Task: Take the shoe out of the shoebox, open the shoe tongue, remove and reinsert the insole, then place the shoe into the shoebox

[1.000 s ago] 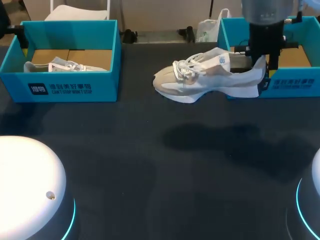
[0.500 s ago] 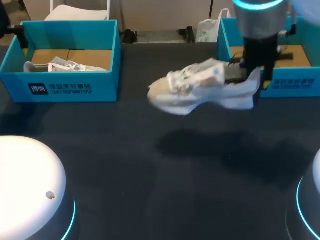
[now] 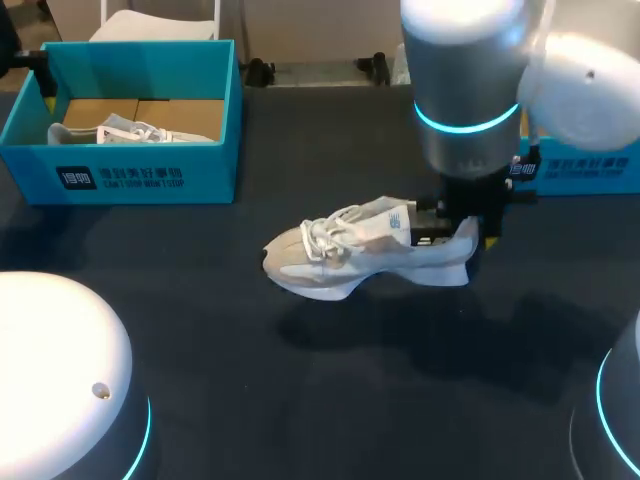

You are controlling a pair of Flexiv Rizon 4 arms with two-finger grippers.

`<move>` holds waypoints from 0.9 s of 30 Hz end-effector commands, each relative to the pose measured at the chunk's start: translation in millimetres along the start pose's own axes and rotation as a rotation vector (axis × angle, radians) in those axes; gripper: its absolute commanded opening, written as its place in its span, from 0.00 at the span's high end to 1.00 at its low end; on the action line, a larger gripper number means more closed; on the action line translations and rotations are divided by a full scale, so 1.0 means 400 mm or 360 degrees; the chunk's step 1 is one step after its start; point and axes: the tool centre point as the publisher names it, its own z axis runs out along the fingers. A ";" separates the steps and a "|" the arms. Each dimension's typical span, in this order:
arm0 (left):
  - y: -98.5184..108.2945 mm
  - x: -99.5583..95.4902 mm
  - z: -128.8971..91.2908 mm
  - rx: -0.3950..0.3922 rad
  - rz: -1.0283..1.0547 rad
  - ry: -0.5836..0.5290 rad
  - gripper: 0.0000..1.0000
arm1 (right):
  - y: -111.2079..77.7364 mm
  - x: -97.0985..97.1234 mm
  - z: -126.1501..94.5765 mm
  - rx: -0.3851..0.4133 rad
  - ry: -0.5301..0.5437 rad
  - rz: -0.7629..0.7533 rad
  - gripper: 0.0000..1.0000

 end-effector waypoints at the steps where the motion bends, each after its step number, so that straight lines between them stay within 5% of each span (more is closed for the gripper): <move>1: -0.004 0.000 -0.001 -0.0006 0.0000 0.0004 0.00 | -0.009 0.011 0.049 0.0034 0.0066 0.0055 1.00; 11: -0.004 0.000 -0.001 -0.0006 0.0000 0.0004 0.00 | -0.009 0.011 0.049 0.0034 0.0066 0.0055 1.00; 16: -0.004 0.000 -0.001 -0.0006 0.0000 0.0004 0.00 | -0.033 0.076 0.123 0.0069 0.0044 0.0005 1.00; 27: -0.004 0.000 -0.001 -0.0006 0.0000 0.0004 0.00 | -0.035 0.116 0.194 0.0109 0.0025 -0.0009 1.00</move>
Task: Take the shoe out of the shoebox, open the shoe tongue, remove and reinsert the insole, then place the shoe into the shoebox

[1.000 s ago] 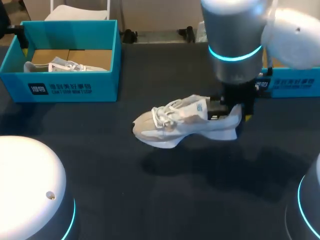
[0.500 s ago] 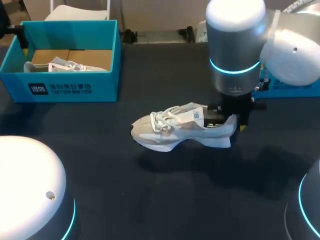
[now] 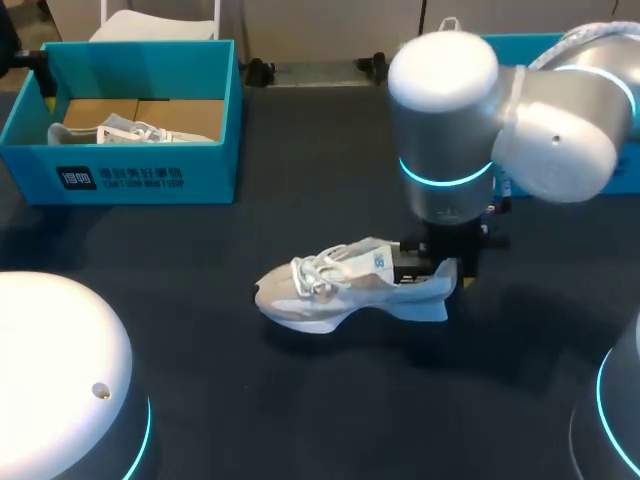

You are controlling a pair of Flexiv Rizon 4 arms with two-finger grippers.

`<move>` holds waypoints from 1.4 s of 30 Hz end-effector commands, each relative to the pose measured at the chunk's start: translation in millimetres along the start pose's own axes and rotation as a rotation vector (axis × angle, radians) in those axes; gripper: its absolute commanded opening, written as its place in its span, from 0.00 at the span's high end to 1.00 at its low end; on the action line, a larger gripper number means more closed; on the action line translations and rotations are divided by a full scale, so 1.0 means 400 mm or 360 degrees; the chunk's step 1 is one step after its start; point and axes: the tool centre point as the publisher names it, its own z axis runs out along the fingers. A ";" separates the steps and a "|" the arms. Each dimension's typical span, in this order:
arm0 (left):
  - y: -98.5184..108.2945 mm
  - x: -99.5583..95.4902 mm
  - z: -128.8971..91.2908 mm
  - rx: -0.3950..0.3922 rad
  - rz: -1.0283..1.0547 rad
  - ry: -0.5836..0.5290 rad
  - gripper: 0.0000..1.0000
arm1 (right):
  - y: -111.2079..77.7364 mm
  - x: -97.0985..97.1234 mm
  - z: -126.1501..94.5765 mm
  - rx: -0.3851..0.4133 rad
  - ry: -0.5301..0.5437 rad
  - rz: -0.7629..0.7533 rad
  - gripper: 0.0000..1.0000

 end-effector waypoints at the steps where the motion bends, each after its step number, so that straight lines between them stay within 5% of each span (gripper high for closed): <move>1: -0.004 0.000 -0.001 -0.0006 0.0000 0.0004 0.00 | 0.006 0.038 0.029 0.0038 -0.0017 0.0006 1.00; 16: -0.004 0.000 -0.001 -0.0006 0.0000 0.0004 0.00 | -0.065 0.089 0.069 0.0054 -0.0005 0.0006 1.00; 37: -0.004 0.000 -0.001 -0.0006 0.0000 0.0004 0.00 | -0.086 0.110 0.148 0.0079 0.0018 -0.0028 1.00; 39: -0.004 0.000 -0.001 -0.0006 0.0000 0.0004 0.00 | -0.086 0.110 0.150 0.0079 0.0031 -0.0026 0.75; 42: -0.004 0.000 -0.001 -0.0006 0.0000 0.0004 0.00 | -0.087 0.107 0.150 0.0080 0.0033 -0.0023 0.59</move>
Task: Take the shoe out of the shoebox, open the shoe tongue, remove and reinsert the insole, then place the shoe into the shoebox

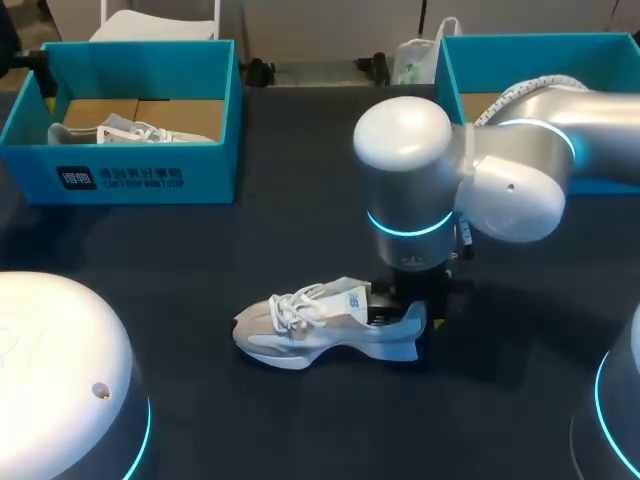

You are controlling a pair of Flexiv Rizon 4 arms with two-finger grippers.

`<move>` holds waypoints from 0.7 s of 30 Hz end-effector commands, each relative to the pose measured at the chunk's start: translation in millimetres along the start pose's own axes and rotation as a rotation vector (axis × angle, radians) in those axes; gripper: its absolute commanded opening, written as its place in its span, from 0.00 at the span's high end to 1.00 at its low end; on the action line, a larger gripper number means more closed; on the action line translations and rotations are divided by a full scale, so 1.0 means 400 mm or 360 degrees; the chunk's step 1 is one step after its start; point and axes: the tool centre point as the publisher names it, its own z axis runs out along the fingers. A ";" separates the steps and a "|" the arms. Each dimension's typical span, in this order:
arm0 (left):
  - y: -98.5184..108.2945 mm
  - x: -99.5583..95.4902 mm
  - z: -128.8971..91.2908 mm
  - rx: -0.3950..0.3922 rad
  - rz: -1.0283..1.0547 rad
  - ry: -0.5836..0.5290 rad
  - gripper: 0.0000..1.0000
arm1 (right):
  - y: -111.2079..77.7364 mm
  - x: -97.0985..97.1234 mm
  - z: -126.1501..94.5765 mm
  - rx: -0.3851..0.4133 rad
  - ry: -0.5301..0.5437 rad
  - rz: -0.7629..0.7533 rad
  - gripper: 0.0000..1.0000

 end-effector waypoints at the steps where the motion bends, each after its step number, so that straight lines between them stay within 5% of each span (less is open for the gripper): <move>1: -0.004 0.000 -0.001 -0.0006 0.0000 0.0004 0.00 | -0.002 -0.005 0.006 0.0003 0.0012 0.0003 0.54; 4: -0.004 0.000 -0.001 -0.0006 0.0000 0.0004 0.00 | -0.003 -0.005 0.005 0.0008 0.0016 0.0005 0.04; 5: -0.004 0.000 -0.001 -0.0006 0.0000 0.0004 0.00 | -0.005 -0.006 0.002 0.0008 0.0019 0.0007 0.00; 21: -0.004 0.000 -0.001 -0.0006 0.0000 0.0004 0.00 | -0.009 -0.057 -0.176 0.0038 0.0268 -0.0033 0.00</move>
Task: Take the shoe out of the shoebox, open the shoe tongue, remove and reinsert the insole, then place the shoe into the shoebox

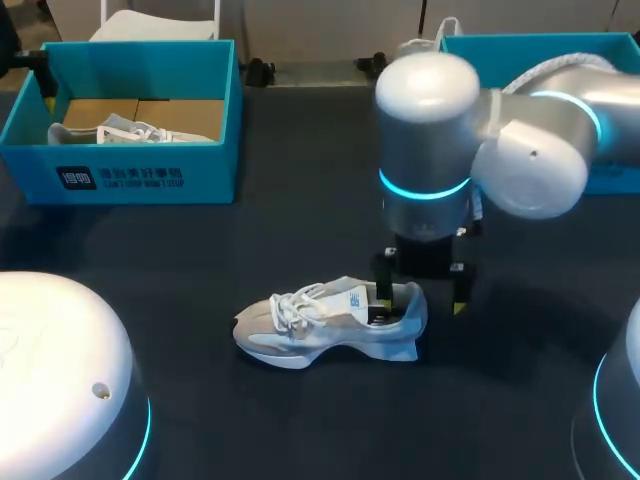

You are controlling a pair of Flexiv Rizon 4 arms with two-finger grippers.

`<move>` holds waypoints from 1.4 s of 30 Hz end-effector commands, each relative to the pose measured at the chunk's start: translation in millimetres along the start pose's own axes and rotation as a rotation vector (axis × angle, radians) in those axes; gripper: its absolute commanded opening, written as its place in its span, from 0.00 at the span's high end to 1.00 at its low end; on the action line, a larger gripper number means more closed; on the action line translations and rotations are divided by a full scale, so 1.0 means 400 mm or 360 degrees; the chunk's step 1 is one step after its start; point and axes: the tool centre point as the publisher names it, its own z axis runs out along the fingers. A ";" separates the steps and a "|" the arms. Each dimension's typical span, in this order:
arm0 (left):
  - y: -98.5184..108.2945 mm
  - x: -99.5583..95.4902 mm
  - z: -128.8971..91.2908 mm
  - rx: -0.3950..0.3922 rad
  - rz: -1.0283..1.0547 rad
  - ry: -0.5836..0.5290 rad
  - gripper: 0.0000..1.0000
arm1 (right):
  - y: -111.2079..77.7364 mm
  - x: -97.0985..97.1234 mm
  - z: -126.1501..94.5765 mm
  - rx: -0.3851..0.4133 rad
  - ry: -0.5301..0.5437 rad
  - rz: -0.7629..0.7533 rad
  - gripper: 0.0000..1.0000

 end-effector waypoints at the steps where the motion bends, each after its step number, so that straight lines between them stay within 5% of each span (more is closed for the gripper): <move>1: -0.004 0.000 -0.001 -0.0006 0.0000 0.0004 0.00 | -0.019 -0.064 -0.075 -0.0047 0.0159 -0.0058 0.00; 3: -0.004 0.000 -0.001 -0.0006 0.0000 0.0004 0.00 | -0.024 -0.079 -0.099 -0.0087 0.0310 -0.0158 0.00; 6: -0.004 0.000 -0.001 -0.0006 0.0000 0.0004 0.00 | -0.037 -0.108 -0.135 -0.0082 0.0762 -0.0595 0.00; 15: -0.004 0.000 -0.001 -0.0006 0.0000 0.0004 0.00 | -0.037 -0.108 -0.135 -0.0082 0.0762 -0.0595 0.00; 20: -0.004 0.000 -0.001 -0.0006 0.0000 0.0004 0.00 | -0.030 -0.106 -0.091 -0.0325 0.0997 -0.0889 0.00; 24: -0.004 0.000 -0.001 -0.0006 0.0000 0.0004 0.00 | -0.012 -0.145 -0.072 -0.0582 0.1346 -0.1165 0.00; 26: -0.004 0.000 -0.001 -0.0006 0.0000 0.0004 0.00 | -0.011 -0.172 -0.063 -0.0653 0.1675 -0.1300 0.00; 37: -0.004 0.000 -0.001 -0.0006 0.0000 0.0004 0.00 | -0.005 -0.176 -0.057 -0.0674 0.1687 -0.1370 0.00; 40: -0.004 0.000 -0.001 -0.0006 0.0000 0.0004 0.00 | 0.001 -0.208 -0.040 -0.0905 0.1760 -0.1566 0.00; 42: -0.004 0.000 -0.001 -0.0006 0.0000 0.0004 0.00 | 0.001 -0.220 -0.021 -0.1003 0.1600 -0.1680 0.00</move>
